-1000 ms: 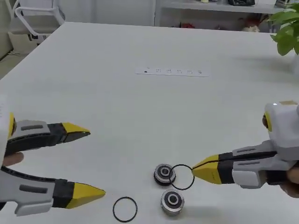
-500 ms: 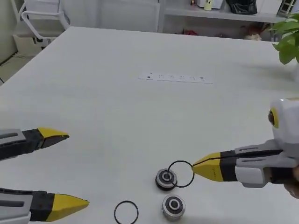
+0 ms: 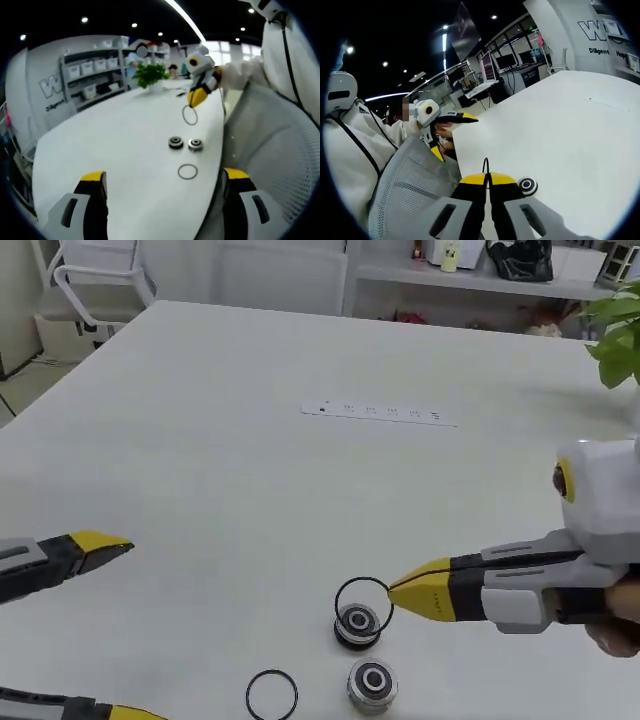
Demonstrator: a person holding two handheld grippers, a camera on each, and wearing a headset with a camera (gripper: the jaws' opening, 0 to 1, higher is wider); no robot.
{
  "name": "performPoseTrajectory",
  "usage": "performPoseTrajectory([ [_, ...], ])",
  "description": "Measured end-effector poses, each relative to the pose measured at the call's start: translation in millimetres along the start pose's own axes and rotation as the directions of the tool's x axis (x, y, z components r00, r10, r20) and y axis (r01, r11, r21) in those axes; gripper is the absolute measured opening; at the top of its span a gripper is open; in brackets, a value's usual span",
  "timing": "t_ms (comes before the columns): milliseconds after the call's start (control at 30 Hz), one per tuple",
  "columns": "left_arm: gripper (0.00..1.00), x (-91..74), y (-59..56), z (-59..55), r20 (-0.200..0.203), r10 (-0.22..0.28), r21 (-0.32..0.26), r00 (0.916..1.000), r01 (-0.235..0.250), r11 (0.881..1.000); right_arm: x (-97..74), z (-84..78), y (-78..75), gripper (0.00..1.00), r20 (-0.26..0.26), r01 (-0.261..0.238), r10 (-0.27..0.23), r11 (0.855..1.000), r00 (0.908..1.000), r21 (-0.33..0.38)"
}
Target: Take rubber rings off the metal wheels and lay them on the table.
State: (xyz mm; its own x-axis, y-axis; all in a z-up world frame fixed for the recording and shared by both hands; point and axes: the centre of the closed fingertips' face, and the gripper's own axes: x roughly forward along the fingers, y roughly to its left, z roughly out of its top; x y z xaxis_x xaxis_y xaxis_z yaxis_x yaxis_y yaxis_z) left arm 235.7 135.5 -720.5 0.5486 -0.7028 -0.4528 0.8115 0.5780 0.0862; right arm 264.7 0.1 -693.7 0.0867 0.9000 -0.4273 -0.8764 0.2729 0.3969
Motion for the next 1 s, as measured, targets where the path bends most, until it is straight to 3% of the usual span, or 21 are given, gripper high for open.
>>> performPoseTrajectory([
  [167, 1.00, 1.5, -2.2, -7.4, -0.015, 0.003, -0.022, 0.9999, -0.003, 1.000, 7.6, 0.1, 4.1, 0.00, -0.012, -0.017, 0.017, 1.000, 0.9998, -0.011],
  [533, 1.00, 1.4, -7.4, -12.0, -0.015, -0.005, -0.050, 0.9999, 0.004, 0.999, 26.4, -11.8, 7.8, 0.00, -0.059, -0.046, 0.045, 0.999, 0.9972, -0.009],
  [1000, 1.00, -0.8, -9.4, -15.9, -0.027, 0.006, -0.073, 0.9996, -0.008, 0.997, 52.0, -40.7, 10.0, 0.00, -0.152, -0.077, 0.077, 0.997, 0.9854, 0.007],
])
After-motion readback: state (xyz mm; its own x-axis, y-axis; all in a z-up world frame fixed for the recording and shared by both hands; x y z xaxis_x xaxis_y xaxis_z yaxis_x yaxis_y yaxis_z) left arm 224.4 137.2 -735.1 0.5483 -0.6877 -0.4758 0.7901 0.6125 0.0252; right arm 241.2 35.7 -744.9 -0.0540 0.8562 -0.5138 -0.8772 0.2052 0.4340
